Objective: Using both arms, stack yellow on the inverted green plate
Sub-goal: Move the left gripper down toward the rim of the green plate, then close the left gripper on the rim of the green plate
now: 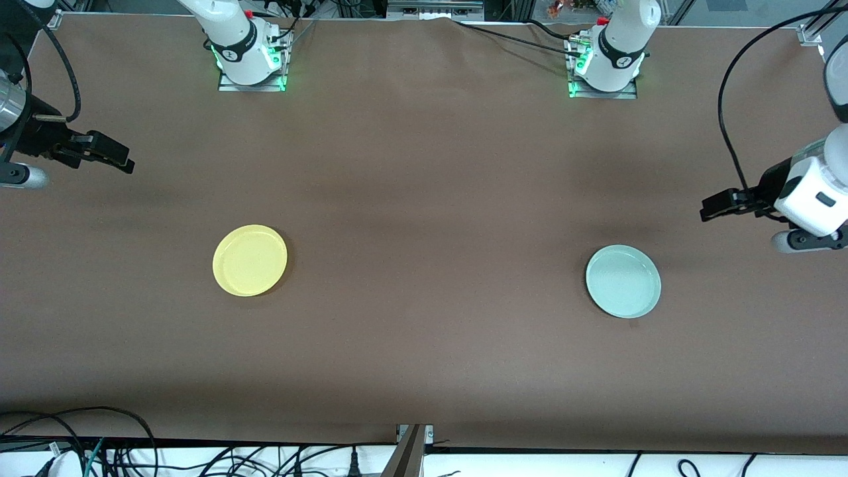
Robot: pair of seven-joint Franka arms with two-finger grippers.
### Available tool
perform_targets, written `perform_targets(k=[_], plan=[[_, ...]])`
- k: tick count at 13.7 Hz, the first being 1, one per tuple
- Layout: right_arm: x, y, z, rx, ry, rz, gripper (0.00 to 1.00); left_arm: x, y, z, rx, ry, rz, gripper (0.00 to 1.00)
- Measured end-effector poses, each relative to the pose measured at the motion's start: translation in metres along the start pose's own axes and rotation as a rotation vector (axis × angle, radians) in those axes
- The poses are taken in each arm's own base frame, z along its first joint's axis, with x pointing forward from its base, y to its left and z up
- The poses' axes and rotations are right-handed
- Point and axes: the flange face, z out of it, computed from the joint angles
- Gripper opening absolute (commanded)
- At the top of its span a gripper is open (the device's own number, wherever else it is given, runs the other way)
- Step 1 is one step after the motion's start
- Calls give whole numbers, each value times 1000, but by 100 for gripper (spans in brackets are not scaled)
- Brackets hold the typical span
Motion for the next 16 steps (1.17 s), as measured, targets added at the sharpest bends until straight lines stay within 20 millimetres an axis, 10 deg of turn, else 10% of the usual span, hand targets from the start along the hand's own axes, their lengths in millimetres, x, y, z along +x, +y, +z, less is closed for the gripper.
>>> perform_targets(k=[5,10,16], plan=[[0,0,0,0,0,0,100,19,-1,83,-11,42,-4,100],[0,0,0,0,0,0,100,56,-27,206,-26,7,-48,100],[0,0,0,0,0,0,100,30,-34,290,12,-1,-16,100]])
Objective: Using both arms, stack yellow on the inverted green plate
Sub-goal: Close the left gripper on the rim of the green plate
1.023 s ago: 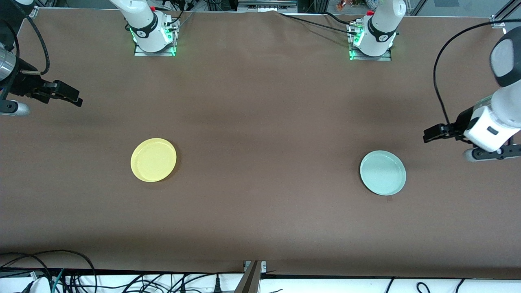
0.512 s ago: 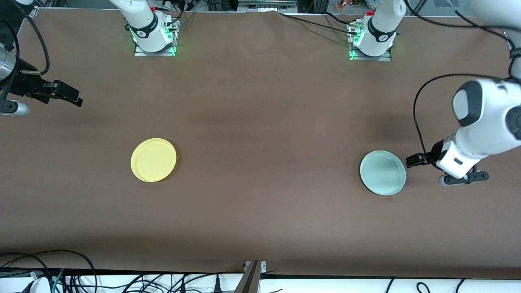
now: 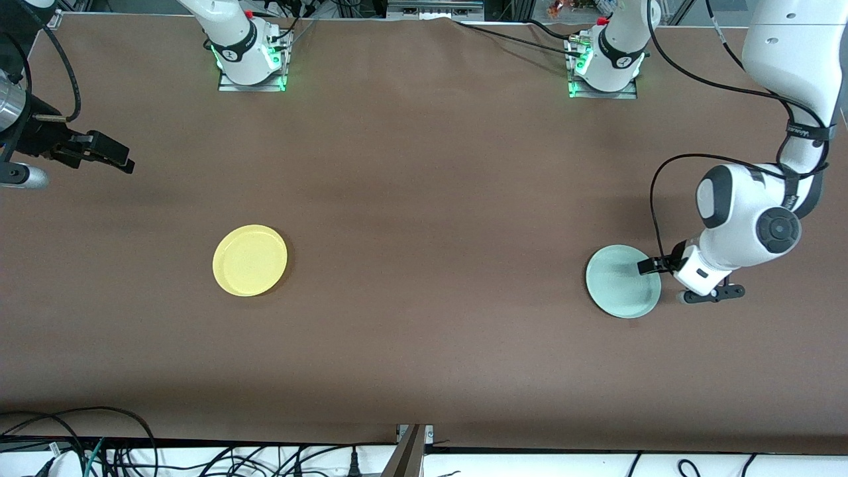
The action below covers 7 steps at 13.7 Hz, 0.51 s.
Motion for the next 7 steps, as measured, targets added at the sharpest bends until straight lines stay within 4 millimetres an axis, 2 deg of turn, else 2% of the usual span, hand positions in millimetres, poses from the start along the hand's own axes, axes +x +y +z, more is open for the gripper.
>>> perform_targets(k=[2,7], plan=[[0,0,0,6,-1,1,100,-1,-4,9,8,5,4,100],[0,-1,0,16,-2,2,100,6,-32,21,6,30,1,100]])
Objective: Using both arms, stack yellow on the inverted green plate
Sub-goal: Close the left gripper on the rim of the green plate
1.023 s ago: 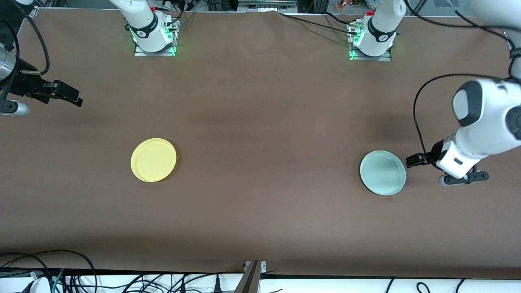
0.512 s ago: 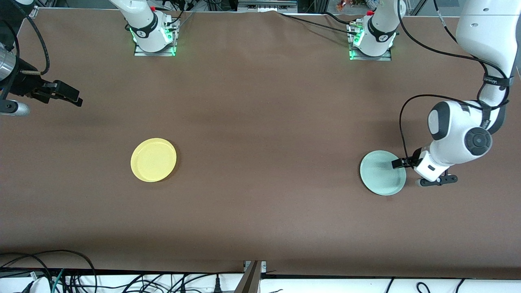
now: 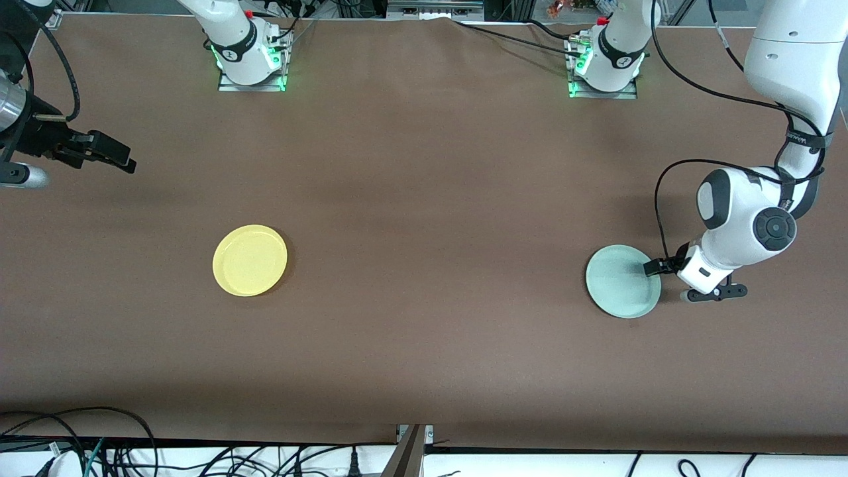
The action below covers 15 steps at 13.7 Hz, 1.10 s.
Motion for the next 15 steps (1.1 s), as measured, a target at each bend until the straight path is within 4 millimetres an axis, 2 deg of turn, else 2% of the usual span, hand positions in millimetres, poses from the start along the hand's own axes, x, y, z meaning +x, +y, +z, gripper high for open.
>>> perform_targets(k=[3,5,7,12,15], plan=[[0,0,0,0,0,0,100,0,2,1,-1,-1,3,81],[0,0,0,1,0,0,100,0,3,3,-2,-5,5,73],[0,0,0,1,0,0,100,-1,3,8,-3,-12,7,55],[0,-1,0,1,-1,-2,100,-2,4,17,-4,-24,8,43],[0,-2,0,1,-3,-3,100,-1,4,17,-4,-23,8,43]])
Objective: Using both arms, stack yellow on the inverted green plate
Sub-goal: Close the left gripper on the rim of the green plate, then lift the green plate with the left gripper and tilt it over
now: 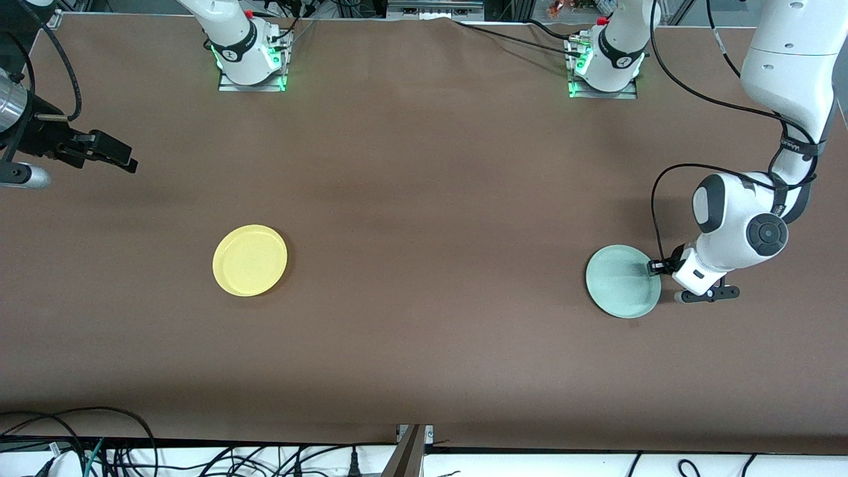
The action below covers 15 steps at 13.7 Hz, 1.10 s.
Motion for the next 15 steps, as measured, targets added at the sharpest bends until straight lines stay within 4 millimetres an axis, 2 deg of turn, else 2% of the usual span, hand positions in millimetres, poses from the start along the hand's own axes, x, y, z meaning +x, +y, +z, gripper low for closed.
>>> perform_targets(k=[5,11,12,15], plan=[[0,0,0,0,-3,0,100,0,0,2,0,-2,0,39],[-1,-5,1,1,-4,-9,100,0,1,4,-1,-5,0,13],[-2,-10,1,0,-5,-18,100,0,1,4,-1,-5,1,0],[-4,-28,1,-1,-5,-52,100,2,4,1,-3,-1,7,0]])
